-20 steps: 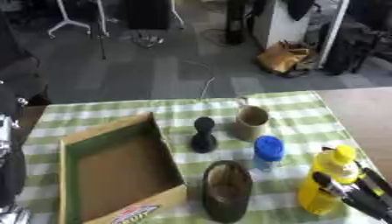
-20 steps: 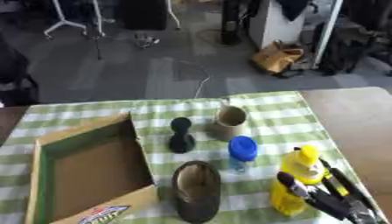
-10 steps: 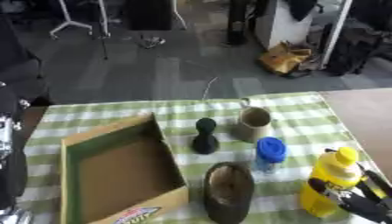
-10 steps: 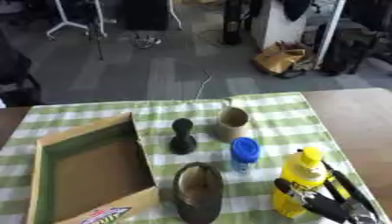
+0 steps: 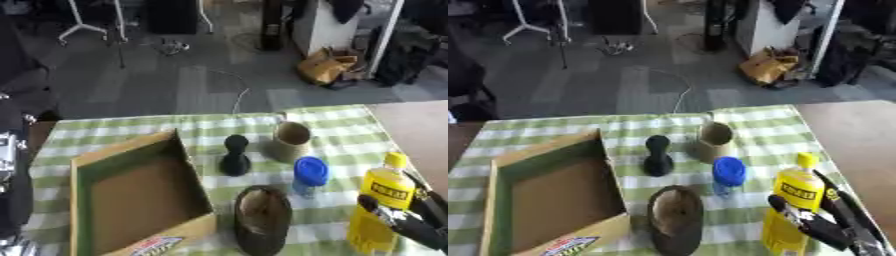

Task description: Pick up objects on the table and place them in the box.

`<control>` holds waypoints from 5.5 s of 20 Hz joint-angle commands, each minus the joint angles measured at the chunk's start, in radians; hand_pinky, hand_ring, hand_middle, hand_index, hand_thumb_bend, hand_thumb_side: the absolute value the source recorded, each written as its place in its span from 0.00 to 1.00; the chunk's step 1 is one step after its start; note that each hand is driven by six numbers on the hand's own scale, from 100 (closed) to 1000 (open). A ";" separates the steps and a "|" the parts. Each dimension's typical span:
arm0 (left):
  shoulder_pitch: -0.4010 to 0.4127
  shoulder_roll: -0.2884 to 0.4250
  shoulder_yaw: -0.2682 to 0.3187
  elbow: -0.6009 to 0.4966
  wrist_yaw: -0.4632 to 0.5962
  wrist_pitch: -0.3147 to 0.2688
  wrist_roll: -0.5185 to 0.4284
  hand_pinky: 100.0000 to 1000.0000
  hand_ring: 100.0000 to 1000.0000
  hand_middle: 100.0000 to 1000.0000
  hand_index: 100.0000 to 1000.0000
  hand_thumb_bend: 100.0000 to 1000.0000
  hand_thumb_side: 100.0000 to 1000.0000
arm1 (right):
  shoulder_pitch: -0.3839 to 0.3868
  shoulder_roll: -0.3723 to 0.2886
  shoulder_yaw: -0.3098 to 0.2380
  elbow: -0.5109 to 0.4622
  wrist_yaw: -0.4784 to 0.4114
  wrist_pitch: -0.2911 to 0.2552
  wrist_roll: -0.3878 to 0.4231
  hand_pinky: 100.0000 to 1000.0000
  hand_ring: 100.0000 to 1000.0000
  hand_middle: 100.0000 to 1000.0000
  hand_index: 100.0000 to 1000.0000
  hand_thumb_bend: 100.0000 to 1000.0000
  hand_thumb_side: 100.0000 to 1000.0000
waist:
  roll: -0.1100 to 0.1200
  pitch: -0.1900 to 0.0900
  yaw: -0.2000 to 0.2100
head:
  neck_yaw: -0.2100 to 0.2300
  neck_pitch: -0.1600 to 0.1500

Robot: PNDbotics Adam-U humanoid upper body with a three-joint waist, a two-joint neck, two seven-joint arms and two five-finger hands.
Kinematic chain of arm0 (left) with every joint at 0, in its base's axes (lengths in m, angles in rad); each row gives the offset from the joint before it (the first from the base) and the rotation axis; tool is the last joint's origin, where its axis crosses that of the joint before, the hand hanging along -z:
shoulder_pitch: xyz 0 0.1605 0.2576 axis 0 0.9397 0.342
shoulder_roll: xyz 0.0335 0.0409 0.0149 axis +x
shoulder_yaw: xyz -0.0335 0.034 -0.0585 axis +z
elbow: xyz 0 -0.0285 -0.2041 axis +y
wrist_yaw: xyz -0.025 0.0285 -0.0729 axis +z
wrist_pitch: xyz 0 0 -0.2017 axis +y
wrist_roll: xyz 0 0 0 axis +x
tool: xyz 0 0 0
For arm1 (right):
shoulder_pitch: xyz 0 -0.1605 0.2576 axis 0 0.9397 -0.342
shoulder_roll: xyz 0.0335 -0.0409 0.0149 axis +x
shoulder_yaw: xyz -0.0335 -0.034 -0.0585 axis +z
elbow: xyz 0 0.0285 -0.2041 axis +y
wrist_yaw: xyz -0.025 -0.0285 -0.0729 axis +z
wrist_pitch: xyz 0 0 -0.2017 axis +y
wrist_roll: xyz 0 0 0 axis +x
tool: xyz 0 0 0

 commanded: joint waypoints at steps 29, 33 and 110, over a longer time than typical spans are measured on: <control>-0.004 0.001 -0.003 -0.019 0.003 0.002 -0.003 0.82 0.87 0.80 0.69 0.00 1.00 | -0.049 -0.102 -0.048 -0.226 -0.165 0.031 -0.158 0.22 0.11 0.20 0.53 0.15 0.36 | -0.002 -0.029 -0.005 | 0.000 0.004; -0.001 -0.002 -0.006 -0.019 0.002 -0.001 -0.006 0.82 0.87 0.80 0.69 0.00 1.00 | -0.069 -0.133 -0.064 -0.288 -0.196 0.051 -0.184 0.22 0.11 0.20 0.52 0.14 0.38 | -0.006 -0.036 -0.005 | -0.005 0.011; -0.169 -0.072 -0.098 -0.019 0.094 -0.038 -0.124 0.81 0.87 0.80 0.69 0.00 1.00 | -0.265 -0.245 -0.170 -0.244 -0.083 -0.109 -0.250 0.23 0.10 0.25 0.50 0.12 0.45 | -0.179 0.117 0.549 | -0.597 -0.164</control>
